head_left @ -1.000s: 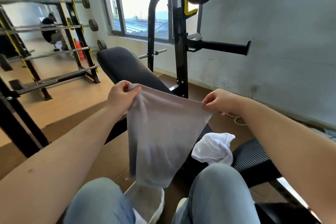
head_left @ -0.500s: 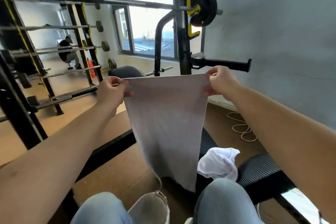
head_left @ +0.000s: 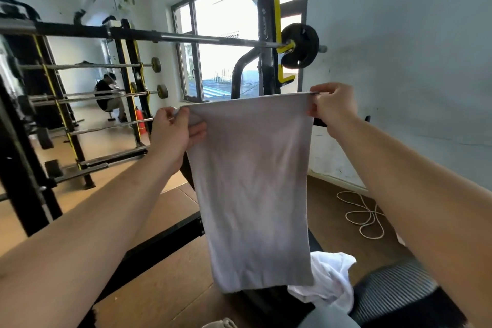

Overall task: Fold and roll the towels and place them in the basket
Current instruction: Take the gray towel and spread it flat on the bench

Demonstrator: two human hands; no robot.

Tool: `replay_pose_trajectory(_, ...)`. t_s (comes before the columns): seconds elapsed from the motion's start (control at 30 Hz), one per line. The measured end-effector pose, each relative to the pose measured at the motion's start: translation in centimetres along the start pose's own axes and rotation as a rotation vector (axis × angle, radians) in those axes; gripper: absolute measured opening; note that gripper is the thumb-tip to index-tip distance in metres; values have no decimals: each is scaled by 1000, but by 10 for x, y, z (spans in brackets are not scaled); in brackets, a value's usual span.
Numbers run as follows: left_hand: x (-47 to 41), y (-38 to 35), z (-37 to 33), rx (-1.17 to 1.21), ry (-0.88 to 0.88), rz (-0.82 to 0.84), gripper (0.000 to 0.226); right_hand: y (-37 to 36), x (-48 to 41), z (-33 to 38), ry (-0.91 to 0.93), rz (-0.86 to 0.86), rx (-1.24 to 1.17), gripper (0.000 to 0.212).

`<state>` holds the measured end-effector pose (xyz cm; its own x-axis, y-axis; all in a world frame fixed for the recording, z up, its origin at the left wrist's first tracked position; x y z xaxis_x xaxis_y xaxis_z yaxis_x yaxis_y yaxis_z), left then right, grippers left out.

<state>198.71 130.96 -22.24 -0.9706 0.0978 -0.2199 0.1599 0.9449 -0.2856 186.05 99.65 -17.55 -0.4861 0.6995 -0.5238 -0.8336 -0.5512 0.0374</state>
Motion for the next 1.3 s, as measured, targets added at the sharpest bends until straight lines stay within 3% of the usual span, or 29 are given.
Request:
replay_pose_trajectory(0.13, 1, -26, 5, -50, 16, 42, 22, 0, -20, -10, -99, -75, -8, 29)
replay_pose_trajectory(0.3, -5, -48, 18, -77, 12, 37, 22, -12, -49, -36, 0, -82, 91, 22)
replay_pose_trajectory(0.37, -14, -49, 26, -82, 21, 25, 21, -23, -53, -45, 49, -35, 105, 21)
replay_pose_trajectory(0.73, -105, -11, 100, -142, 106, -112, 7, -148, -68, -136, 69, 408, 208, 73)
replay_pose_trajectory(0.87, -142, 8, 132, -204, 127, -161, 8, -199, -75, -176, 58, 477, 194, 82)
replay_pose_trajectory(1.0, -176, 26, 160, -302, 135, -216, 10, -239, -79, -213, 27, 526, 168, 61)
replay_pose_trajectory(1.17, -210, 42, 187, -316, 162, -271, 8, -280, -83, -246, -1, 565, 172, 84)
replay_pose_trajectory(1.3, -235, 50, 206, -302, 198, -301, 13, -314, -95, -269, -2, 581, 206, 87)
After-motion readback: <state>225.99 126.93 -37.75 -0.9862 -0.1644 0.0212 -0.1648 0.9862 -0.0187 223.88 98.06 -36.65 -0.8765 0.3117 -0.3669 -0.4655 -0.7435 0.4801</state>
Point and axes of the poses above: each hand's wrist, its own x-axis away from the middle knuckle, its own y-axis out of the back of the hand, z = x × y, the point moved 4 cm from there along -x, towards the middle knuckle, and after that the axes turned 9 degrees about y, right-handed, at the moved point
